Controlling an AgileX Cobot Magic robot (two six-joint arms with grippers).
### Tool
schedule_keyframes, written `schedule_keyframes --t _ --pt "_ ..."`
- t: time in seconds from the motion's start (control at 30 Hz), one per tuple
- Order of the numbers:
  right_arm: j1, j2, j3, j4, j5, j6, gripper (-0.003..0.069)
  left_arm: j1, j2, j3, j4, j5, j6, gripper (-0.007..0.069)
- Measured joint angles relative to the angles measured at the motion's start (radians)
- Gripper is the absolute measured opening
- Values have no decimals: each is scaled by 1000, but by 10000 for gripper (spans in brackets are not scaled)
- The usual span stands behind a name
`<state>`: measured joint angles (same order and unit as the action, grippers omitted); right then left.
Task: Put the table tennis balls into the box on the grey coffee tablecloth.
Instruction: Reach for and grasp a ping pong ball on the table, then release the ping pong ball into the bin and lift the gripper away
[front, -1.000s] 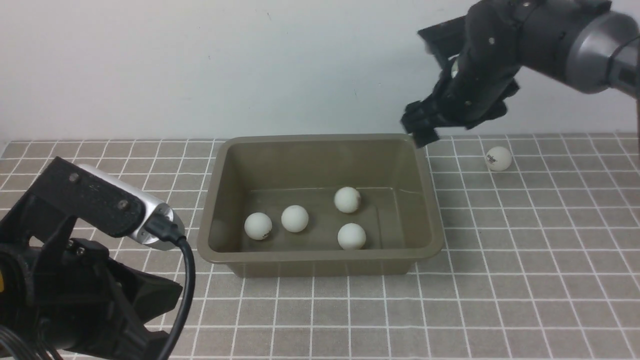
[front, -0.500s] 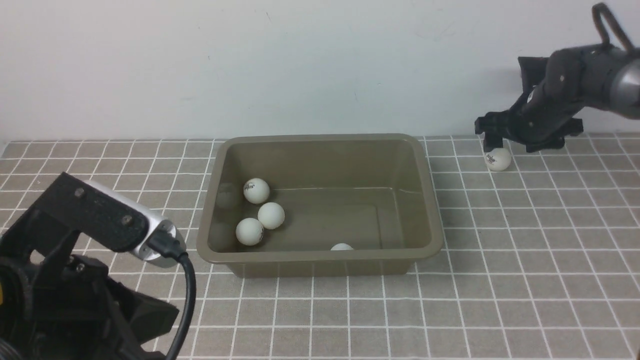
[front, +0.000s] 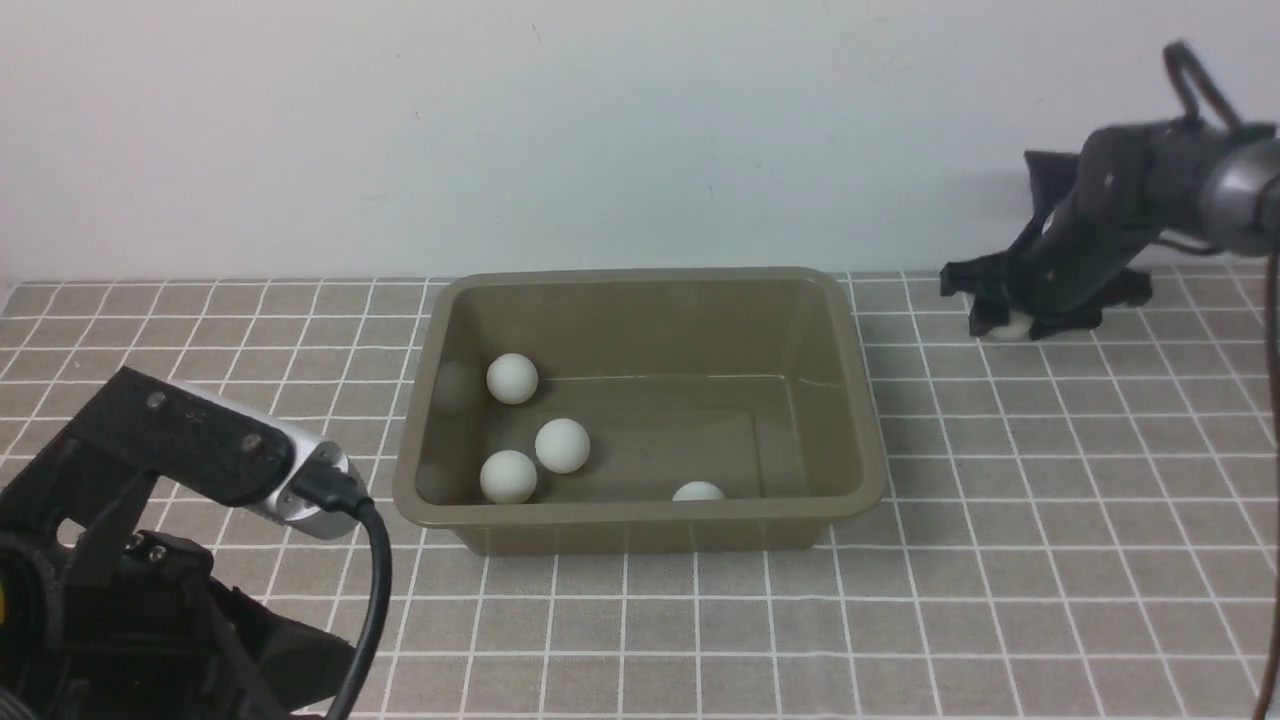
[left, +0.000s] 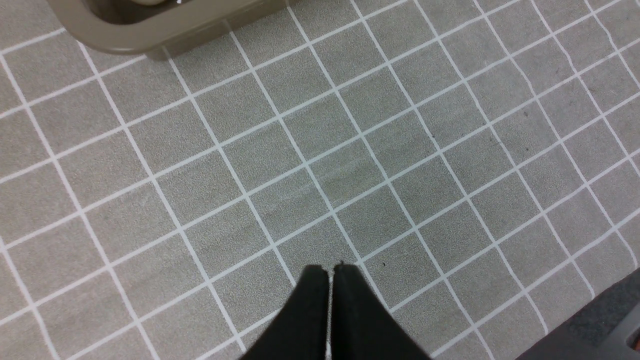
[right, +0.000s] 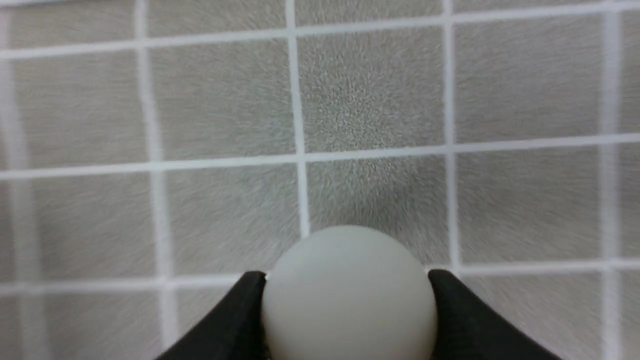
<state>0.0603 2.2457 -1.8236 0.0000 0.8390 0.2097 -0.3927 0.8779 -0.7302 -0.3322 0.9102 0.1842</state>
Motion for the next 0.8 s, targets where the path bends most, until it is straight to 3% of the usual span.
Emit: schedule_keyframes --t 0.13,0.3,0.47,0.67,0.73,0.8 --pt "29 -151 -11 41 91 -46 360 0 0 0 -1 0 0 -5" --pt "175 -274 -25 168 197 -122 360 0 0 0 -3 -1 0 -5" --pt "314 -223 -21 171 203 -172 366 0 0 0 -5 -1 -1 -5" --pt "347 -228 -49 154 258 -160 582 0 0 0 -6 -1 0 -5" --pt "347 -247 -86 131 335 -167 604 0 0 0 -6 -1 0 -5" --pt "348 -293 -138 83 391 -166 560 0 0 0 -6 -1 0 -5"
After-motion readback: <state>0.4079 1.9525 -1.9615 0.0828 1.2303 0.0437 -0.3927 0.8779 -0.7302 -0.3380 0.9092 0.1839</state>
